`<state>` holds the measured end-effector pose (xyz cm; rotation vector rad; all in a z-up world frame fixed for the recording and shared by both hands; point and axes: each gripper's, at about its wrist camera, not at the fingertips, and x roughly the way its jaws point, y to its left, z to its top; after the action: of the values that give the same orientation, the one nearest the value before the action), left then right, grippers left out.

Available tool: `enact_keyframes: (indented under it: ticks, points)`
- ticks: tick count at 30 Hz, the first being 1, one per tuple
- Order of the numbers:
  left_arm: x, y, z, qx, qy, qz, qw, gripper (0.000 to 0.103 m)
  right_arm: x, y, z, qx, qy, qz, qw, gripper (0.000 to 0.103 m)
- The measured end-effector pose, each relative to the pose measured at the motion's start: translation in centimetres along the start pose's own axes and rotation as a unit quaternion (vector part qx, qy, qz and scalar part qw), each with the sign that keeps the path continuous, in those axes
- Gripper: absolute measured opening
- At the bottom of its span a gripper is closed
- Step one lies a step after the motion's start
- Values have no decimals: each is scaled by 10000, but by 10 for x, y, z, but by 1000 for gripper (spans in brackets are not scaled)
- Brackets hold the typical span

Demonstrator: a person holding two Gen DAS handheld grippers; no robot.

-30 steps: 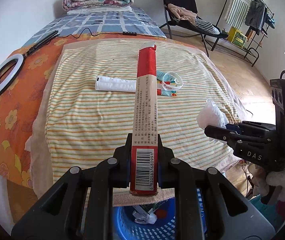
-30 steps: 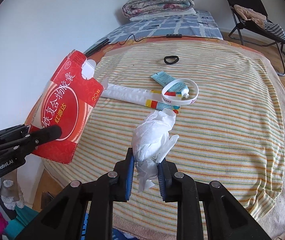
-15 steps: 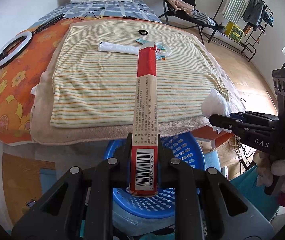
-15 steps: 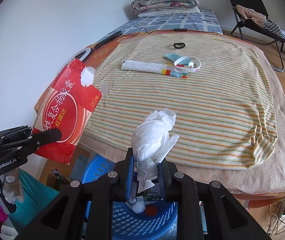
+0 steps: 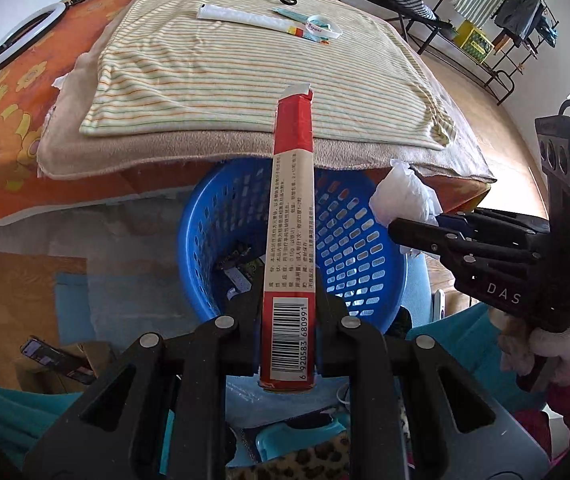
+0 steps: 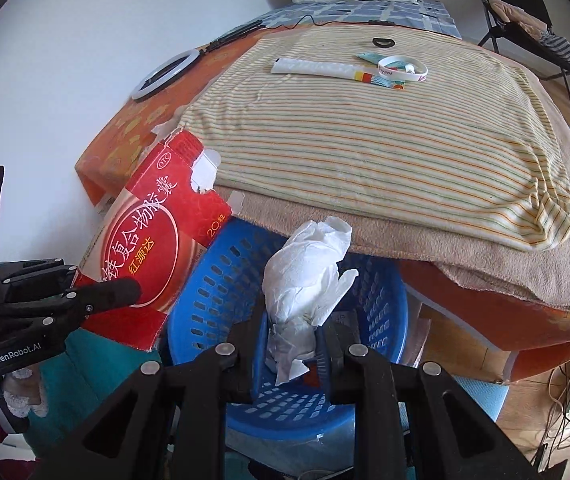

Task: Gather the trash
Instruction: 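Carry the red tissue box with the left tool while the right tool carries the bag to the basket, then open the left tool over the basket while the right tool releases the bag into it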

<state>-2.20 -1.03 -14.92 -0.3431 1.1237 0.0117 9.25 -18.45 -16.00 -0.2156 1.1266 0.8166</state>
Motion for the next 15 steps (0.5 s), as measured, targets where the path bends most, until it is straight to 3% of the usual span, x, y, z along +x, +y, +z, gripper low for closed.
enact_keyframes:
  ticks: [15]
  points:
    - [47, 8, -21, -262, 717, -50, 9971, 17, 26, 6, -23, -11, 358, -13, 9994, 23]
